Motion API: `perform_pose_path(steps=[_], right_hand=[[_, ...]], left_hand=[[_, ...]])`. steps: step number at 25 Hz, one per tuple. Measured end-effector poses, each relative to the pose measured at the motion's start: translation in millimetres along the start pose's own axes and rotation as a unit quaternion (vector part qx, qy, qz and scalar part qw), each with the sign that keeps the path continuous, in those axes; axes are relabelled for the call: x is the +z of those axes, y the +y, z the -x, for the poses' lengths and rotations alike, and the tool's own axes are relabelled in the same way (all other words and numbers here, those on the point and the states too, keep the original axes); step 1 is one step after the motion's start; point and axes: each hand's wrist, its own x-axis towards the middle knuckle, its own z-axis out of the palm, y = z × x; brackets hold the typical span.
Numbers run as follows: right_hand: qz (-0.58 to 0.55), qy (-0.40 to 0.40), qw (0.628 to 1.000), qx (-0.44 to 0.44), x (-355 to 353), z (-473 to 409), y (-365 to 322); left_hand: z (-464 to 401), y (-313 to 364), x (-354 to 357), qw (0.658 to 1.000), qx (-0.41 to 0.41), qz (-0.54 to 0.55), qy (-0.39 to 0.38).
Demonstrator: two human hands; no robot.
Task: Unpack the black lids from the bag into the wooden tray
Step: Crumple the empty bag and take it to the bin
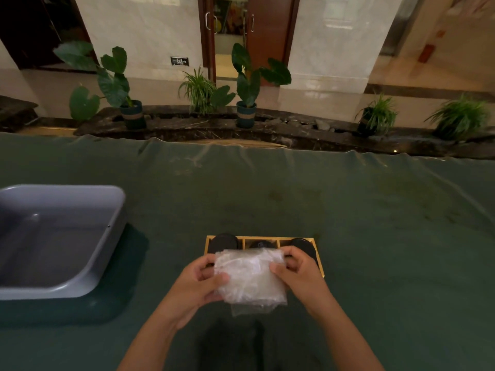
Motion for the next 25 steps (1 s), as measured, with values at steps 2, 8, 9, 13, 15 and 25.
perform_pose_path(steps=[2,8,9,13,15,25], right_hand=[[-0.031,0.021,0.999,0.015,-6.9,4.7,3.0],[-0.119,0.03,0.991,0.058,-56.3,53.0,15.5],[-0.118,0.047,0.99,0.06,-67.8,66.1,19.7],[-0.132,0.179,0.972,0.074,-116.8,132.0,42.4],[-0.147,0.234,0.957,0.084,-142.9,166.7,56.0],[-0.146,0.317,0.93,0.116,-314.9,328.6,132.2]], left_hand=[[-4.1,-1.4,2.8,1.0,-0.011,-0.01,-0.016],[-35.5,-14.3,38.9,0.993,-0.057,-0.052,-0.093],[-40.8,-20.4,51.7,0.989,-0.069,-0.059,-0.115],[-50.0,-51.2,125.2,0.965,-0.128,-0.079,-0.216],[-45.9,-68.4,166.7,0.948,-0.158,-0.087,-0.261],[4.1,-197.6,388.5,0.92,-0.189,-0.131,-0.319]])
